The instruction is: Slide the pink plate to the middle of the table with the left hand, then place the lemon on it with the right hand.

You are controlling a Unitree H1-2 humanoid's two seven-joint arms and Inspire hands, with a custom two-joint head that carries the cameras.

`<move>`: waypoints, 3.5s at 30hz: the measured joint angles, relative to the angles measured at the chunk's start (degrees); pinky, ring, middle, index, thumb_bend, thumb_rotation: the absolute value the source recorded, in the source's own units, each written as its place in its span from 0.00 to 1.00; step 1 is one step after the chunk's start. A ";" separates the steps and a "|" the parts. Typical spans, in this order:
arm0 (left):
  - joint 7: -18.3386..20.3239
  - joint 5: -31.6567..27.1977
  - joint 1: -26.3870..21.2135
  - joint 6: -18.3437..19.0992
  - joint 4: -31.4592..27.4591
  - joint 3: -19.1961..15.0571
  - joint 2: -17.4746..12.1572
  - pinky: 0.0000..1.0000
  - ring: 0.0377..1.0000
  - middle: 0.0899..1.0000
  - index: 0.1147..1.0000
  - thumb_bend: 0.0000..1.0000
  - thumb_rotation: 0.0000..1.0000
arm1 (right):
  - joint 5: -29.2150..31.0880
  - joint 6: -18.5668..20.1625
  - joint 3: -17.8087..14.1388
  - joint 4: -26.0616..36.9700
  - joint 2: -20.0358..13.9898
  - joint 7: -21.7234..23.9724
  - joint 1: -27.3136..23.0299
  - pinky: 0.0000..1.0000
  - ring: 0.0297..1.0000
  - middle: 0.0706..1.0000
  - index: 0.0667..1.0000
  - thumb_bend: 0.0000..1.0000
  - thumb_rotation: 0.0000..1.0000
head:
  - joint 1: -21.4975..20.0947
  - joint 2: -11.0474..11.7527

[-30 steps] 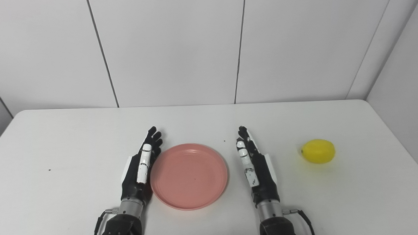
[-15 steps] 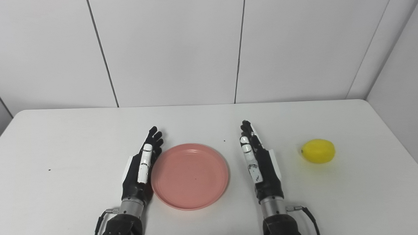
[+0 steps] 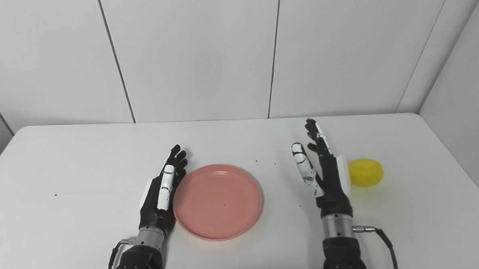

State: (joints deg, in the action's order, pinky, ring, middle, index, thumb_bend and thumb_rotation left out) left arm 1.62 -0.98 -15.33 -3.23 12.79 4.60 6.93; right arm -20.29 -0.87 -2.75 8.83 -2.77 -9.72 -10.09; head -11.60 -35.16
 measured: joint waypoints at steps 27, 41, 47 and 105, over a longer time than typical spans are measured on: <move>3.92 -4.57 0.31 -0.11 -1.21 -1.35 -4.03 0.96 0.95 0.95 0.95 0.60 1.00 | -22.51 15.25 -1.21 0.47 -1.13 -5.26 -0.67 0.75 0.86 0.90 0.91 0.88 0.26 | -17.39 2.81; 6.02 -7.49 -1.84 -4.53 2.80 -3.69 -5.17 0.88 0.91 0.90 0.89 0.60 1.00 | -23.15 18.75 -2.83 -1.48 -1.43 -7.08 -1.30 0.80 0.90 0.94 0.94 0.89 0.25 | -20.39 4.39; 6.65 -8.74 -2.20 -4.63 3.59 -3.94 -5.57 0.85 0.88 0.87 0.86 0.57 1.00 | -23.13 20.82 -2.90 -2.65 -2.00 -7.09 -2.48 0.82 0.91 0.94 0.95 0.89 0.25 | -20.92 4.66; 6.77 -8.45 -2.72 -6.76 4.64 -3.22 -5.92 0.89 0.90 0.90 0.89 0.62 1.00 | -16.06 23.12 -2.26 -18.48 -7.75 -15.74 -6.87 0.20 0.41 0.37 0.48 0.51 0.00 | -18.54 3.69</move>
State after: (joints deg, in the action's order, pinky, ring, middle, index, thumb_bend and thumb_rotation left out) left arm 8.39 -9.43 -18.05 -9.99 17.43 1.38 1.01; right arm -36.35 22.25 -5.01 -9.65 -10.51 -25.45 -16.96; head -30.15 -31.46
